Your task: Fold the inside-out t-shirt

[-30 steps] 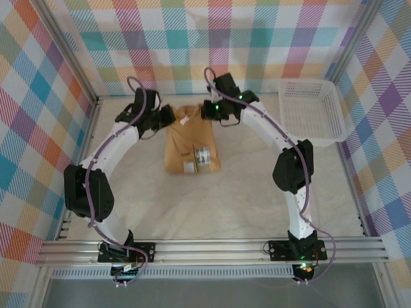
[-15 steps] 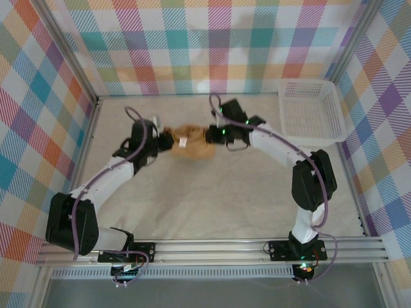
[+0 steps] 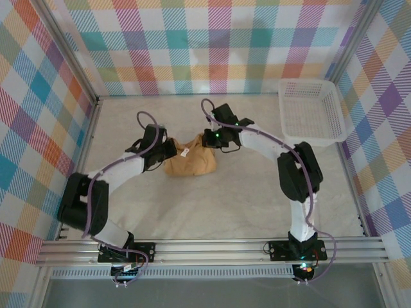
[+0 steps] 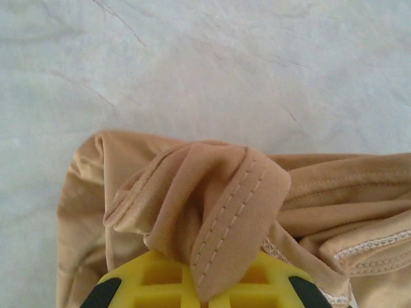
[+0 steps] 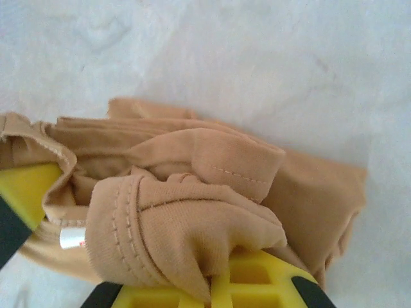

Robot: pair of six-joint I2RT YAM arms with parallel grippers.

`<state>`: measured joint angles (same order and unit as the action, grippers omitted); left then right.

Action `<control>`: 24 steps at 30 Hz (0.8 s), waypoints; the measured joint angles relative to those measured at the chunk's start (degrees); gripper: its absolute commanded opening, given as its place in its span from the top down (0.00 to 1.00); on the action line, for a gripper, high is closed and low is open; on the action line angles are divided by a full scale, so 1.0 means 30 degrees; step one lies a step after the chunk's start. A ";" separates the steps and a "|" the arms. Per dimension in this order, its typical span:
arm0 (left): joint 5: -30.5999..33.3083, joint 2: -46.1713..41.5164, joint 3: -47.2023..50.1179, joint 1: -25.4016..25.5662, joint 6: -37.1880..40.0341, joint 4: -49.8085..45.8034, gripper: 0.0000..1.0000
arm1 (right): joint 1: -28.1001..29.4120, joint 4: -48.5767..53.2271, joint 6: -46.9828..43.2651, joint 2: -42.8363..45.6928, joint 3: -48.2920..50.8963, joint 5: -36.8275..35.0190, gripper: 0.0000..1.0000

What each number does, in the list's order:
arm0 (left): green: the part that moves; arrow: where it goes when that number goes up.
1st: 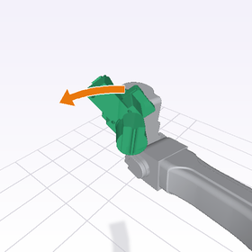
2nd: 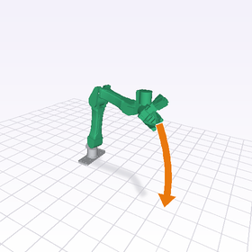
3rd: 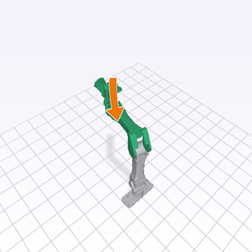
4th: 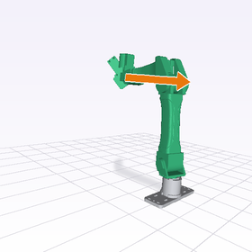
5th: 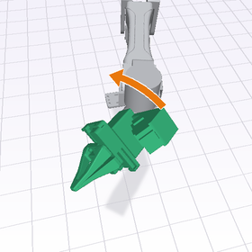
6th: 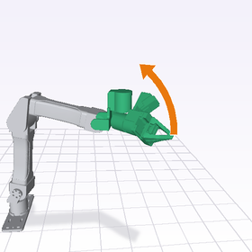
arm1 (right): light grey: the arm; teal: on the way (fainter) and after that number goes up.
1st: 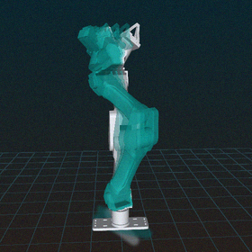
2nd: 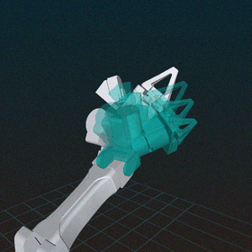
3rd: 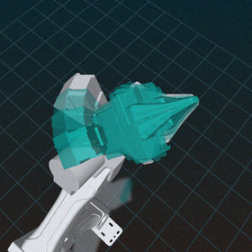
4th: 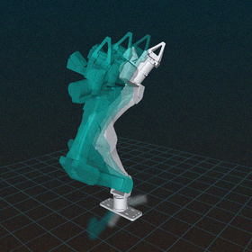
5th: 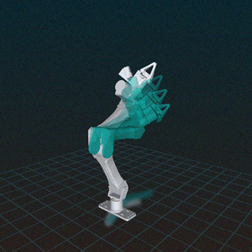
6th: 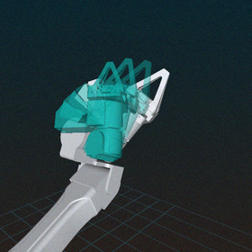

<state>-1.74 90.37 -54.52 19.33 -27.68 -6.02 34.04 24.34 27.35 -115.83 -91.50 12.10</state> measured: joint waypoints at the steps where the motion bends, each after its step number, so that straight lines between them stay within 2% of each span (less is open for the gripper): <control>1: 0.0160 0.0729 -0.0517 -0.0066 0.0058 -0.0175 1.00 | -0.0153 0.0066 -0.0007 -0.0845 -0.0641 -0.0015 1.00; 5: 0.0240 0.3912 -0.2317 -0.0670 0.0131 -0.0903 1.00 | -0.0816 0.0605 0.0029 -0.3963 -0.2018 0.0095 0.96; 8: -0.0219 0.5705 -0.3155 -0.1311 0.0066 -0.1341 1.00 | -0.1173 0.1122 0.0131 -0.4976 -0.3045 0.0831 0.88; 12: -0.0765 0.6725 -0.4743 -0.1530 0.0051 -0.1537 0.98 | -0.1501 0.1559 0.0357 -0.5399 -0.4138 0.0714 0.71; 16: -0.1100 0.7657 -0.5894 -0.1661 0.0066 -0.1632 0.73 | -0.1792 0.2222 0.0627 -0.6251 -0.5515 0.1013 0.43; 18: -0.0947 0.7599 -0.5916 -0.1712 0.0226 -0.1872 0.55 | -0.1836 0.2339 0.0532 -0.6091 -0.5850 0.0838 0.31; 19: -0.0634 0.7446 -0.5865 -0.1727 0.0284 -0.2098 0.30 | -0.1865 0.2368 0.0306 -0.5865 -0.5763 0.0634 0.25; 20: -0.0284 0.7176 -0.5727 -0.1727 0.0495 -0.2280 0.00 | -0.1894 0.2361 0.0102 -0.5493 -0.5464 0.0437 0.20; 23: 0.1377 0.5238 -0.4809 -0.1741 0.1013 -0.3111 0.00 | -0.1967 0.2346 -0.0758 -0.3279 -0.3708 -0.0678 0.00; 24: 0.2018 0.4277 -0.4473 -0.1741 0.1180 -0.3351 0.00 | -0.1989 0.2310 -0.1188 -0.2171 -0.2973 -0.1209 0.01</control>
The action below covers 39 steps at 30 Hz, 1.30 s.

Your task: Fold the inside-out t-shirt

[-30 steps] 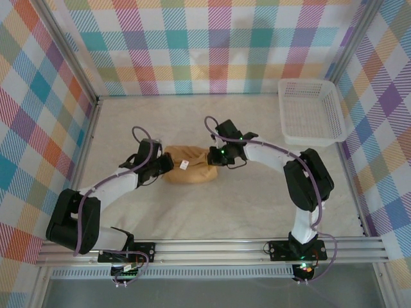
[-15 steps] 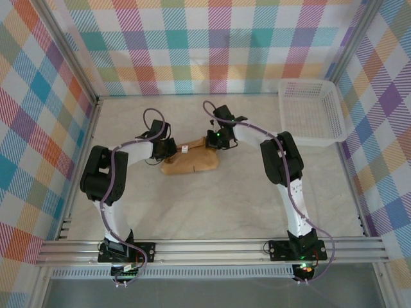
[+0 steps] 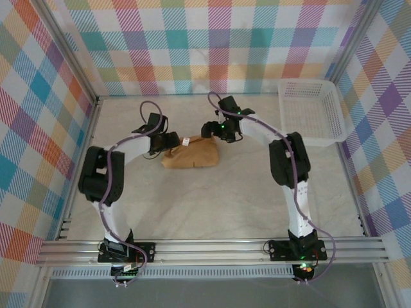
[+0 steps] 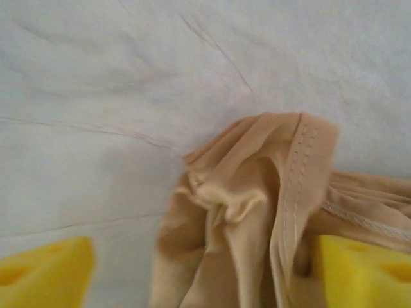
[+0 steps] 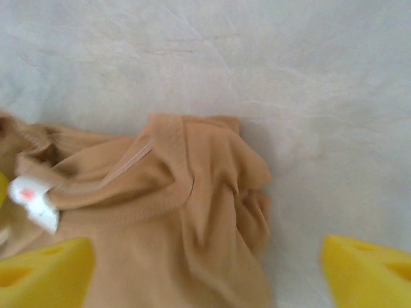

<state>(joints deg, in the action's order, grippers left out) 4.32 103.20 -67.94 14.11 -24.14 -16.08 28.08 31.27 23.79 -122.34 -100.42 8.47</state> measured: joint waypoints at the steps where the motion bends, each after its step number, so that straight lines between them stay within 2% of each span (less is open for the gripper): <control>1: 0.0772 -0.1173 0.0306 0.0000 0.0270 -0.0248 0.00 | 0.0000 -0.0073 -0.0503 0.1370 0.0794 -0.0634 0.00; 6: 0.3963 -0.7104 0.1537 0.0000 0.1858 0.0073 0.00 | 0.0000 -0.1749 -0.2426 0.8480 0.4758 -0.5348 0.00; 10: 0.5894 -1.0630 0.4379 -0.0022 0.4364 0.2164 0.00 | -0.0372 -0.5544 -0.3920 1.3639 1.0834 -0.9624 0.00; 13: 0.6601 -1.1810 0.8233 -0.0117 0.6215 0.4663 0.00 | -0.1100 -0.8276 -0.4758 1.5249 1.5941 -1.1839 0.00; 16: 0.6754 -1.2233 1.2291 -0.0182 0.7803 0.6543 0.00 | -0.2164 -0.9734 -0.5435 1.5336 1.9970 -1.2910 0.00; 22: 0.6666 -1.1948 1.5956 -0.0517 0.9420 1.0586 0.00 | -0.4160 -1.3391 -0.6907 1.5599 2.4094 -1.3333 0.00; 31: 0.4736 -0.9347 1.6079 -0.2091 0.9777 1.6356 0.00 | -0.5071 -2.1354 -0.8699 1.2794 2.4516 -1.2101 0.00; 35: 0.3708 -0.8327 1.5628 -0.2477 0.9449 1.6903 0.00 | -0.5748 -2.3365 -0.8743 1.2065 2.4931 -1.1271 0.00; 39: 0.3213 -0.6375 1.5701 -0.2637 0.8816 2.0028 0.00 | -0.6725 -2.4793 -0.8510 1.2225 2.5893 -1.0214 0.00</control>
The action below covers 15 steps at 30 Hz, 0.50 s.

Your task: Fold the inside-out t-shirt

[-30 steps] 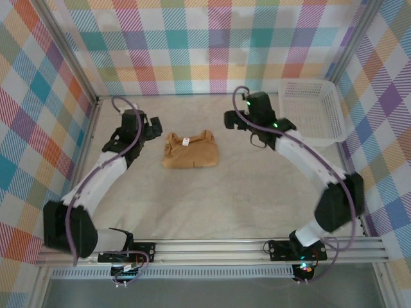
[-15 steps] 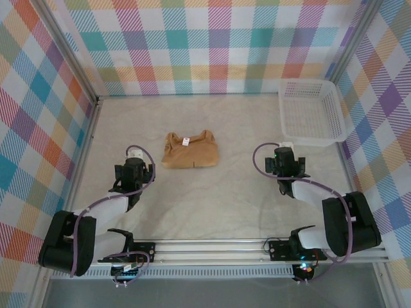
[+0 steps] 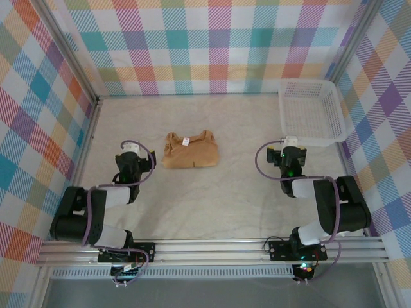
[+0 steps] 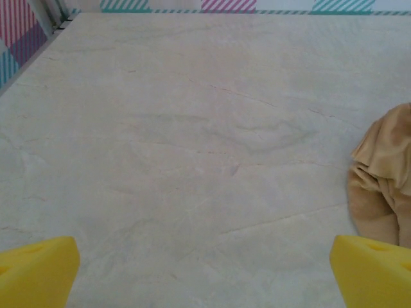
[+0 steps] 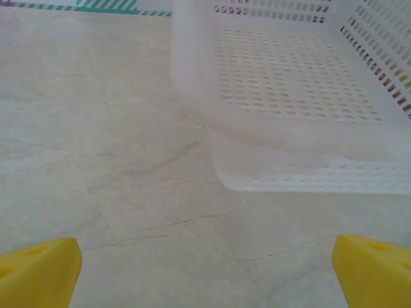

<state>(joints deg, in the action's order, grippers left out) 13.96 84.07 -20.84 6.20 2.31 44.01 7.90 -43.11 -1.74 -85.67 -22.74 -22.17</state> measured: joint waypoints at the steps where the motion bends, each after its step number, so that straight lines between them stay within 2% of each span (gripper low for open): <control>1: -0.0029 0.0925 -0.0051 -0.0051 -0.0066 0.0641 0.00 | -0.0160 -0.0284 0.0073 0.0000 0.0189 0.0204 0.00; 8: -0.0619 0.1923 -0.0423 -0.0117 -0.0270 0.0474 0.00 | -0.0882 -0.2186 0.0364 -0.0517 0.0597 0.2215 0.00; 15: -0.0823 0.1923 -0.0561 -0.0117 -0.0335 0.0546 0.00 | -0.1027 -0.2463 0.0430 -0.0765 0.0619 0.2965 0.00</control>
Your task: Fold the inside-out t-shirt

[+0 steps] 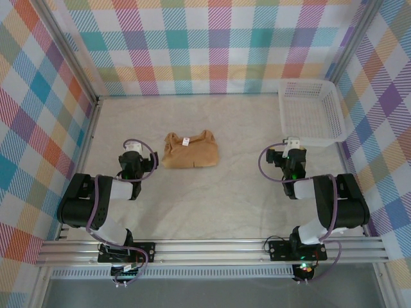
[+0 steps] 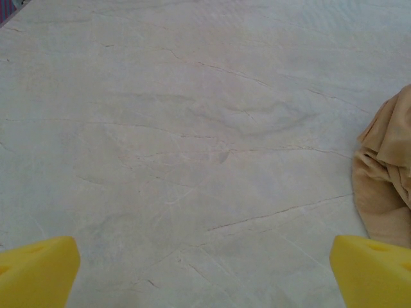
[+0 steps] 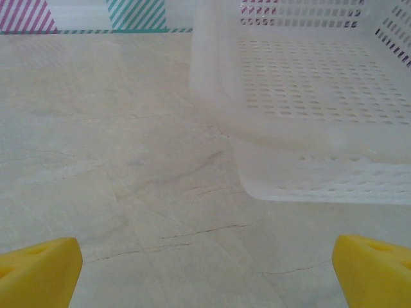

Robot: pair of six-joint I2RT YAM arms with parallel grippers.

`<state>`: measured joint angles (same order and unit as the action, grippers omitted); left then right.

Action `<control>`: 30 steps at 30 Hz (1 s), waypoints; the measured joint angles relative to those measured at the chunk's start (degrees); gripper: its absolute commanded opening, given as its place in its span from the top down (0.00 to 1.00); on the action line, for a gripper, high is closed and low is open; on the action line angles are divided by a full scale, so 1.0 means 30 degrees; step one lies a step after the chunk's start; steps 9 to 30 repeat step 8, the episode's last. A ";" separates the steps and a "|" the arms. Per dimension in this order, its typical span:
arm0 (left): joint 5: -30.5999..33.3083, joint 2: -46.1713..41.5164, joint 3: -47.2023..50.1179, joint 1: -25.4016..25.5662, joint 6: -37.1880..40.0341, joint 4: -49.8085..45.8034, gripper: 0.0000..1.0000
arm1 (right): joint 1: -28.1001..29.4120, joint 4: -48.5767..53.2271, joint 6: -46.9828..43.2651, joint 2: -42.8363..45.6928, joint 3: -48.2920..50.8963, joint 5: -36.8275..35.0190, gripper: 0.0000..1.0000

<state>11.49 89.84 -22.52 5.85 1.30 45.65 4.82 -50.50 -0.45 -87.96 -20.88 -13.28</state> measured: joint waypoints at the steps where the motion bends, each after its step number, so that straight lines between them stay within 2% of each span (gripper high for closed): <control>1: -0.0029 0.0000 0.0000 0.0000 0.0000 0.0000 0.00 | 0.0000 -0.0015 0.0000 0.0000 0.0000 0.0066 0.00; 30: -0.0036 0.0000 -0.0051 0.0000 0.0000 -0.0007 0.00 | 0.0000 -0.0015 0.0000 0.0000 0.0000 0.0189 0.00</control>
